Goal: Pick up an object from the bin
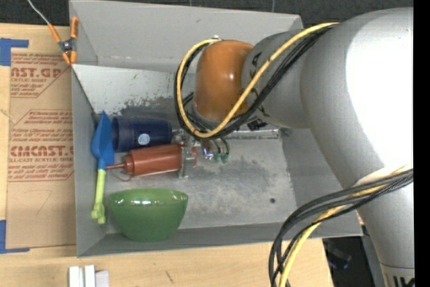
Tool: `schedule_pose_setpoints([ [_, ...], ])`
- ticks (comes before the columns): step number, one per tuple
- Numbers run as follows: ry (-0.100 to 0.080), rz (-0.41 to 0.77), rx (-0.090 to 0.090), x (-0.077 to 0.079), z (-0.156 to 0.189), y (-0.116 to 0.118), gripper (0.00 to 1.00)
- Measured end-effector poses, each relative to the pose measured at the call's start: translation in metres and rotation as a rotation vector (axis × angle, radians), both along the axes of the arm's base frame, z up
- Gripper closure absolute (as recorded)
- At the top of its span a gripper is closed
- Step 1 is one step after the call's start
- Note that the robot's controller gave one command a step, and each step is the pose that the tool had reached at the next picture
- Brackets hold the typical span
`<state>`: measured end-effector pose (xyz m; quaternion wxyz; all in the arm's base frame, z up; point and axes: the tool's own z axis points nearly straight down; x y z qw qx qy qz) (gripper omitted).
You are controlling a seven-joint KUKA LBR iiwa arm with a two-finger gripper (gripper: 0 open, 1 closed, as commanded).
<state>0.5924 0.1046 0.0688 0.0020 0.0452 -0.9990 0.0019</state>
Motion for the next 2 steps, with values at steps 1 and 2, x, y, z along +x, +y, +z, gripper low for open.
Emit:
schedule_pose_setpoints([
  [1, -0.012, -0.021, 0.004, -0.002, 0.077, 0.001, 1.0],
  [2, 0.002, -0.012, 0.001, -0.004, 0.033, 0.014, 1.0],
])
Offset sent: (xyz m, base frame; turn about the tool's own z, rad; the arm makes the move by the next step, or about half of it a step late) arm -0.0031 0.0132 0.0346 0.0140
